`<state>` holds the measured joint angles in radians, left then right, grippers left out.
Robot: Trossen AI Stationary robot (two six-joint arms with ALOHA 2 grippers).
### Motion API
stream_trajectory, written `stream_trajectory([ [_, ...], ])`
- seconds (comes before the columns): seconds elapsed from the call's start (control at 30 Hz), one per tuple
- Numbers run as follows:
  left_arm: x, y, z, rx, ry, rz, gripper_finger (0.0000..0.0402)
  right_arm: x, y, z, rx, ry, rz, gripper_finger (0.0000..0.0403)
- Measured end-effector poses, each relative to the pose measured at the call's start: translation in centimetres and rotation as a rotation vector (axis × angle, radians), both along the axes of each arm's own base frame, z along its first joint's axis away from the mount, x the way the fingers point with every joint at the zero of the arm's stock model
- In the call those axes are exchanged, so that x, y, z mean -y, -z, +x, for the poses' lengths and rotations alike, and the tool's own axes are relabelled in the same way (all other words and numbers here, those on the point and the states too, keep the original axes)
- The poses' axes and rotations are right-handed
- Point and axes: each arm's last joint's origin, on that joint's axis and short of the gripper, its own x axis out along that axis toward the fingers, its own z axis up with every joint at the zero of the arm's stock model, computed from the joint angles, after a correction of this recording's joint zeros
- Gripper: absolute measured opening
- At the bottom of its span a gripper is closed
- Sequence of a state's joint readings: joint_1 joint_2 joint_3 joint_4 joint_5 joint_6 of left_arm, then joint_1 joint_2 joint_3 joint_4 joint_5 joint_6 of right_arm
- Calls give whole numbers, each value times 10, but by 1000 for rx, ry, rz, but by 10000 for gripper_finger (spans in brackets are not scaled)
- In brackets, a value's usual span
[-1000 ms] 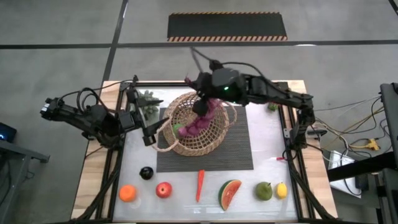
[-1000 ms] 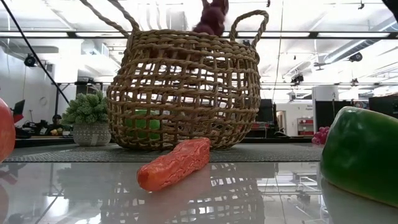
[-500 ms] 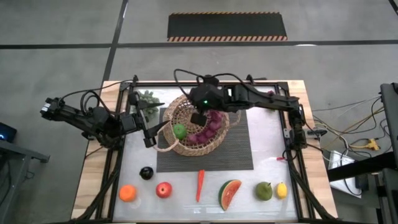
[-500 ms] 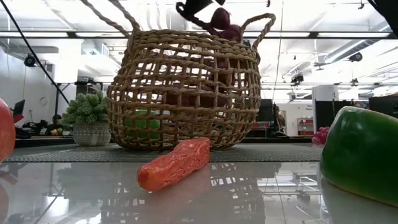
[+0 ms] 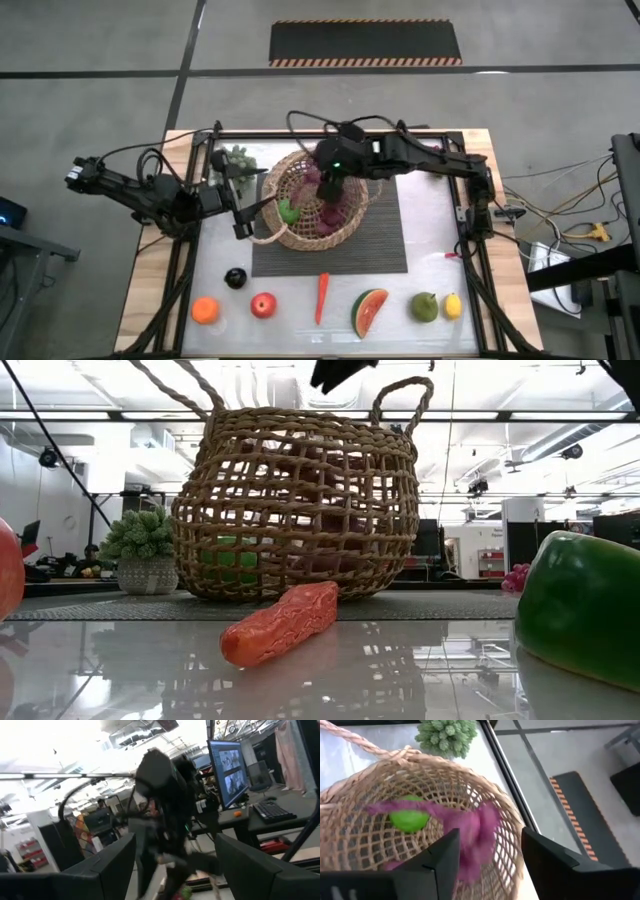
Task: Build produce basket
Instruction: Put the black mangosteen into the brown basket
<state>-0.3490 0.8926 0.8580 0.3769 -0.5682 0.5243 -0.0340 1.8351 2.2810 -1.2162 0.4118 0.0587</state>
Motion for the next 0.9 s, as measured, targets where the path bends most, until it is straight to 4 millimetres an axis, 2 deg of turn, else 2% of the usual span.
stream_trajectory([
  [0.3,14,14,17,-44,82,-110,254,-21,-37,-58,-3,-17,32,205],
  [0.53,32,20,32,-62,154,-200,254,-54,-58,-88,59,-132,35,205],
  [0.67,47,25,38,-87,209,-240,254,-76,-61,-104,76,-214,34,205],
  [0.8,65,24,37,-102,287,-300,254,-96,-54,-115,97,-288,41,205],
  [0.9,79,24,32,-184,345,-355,254,-105,-47,-121,132,-330,46,205],
])
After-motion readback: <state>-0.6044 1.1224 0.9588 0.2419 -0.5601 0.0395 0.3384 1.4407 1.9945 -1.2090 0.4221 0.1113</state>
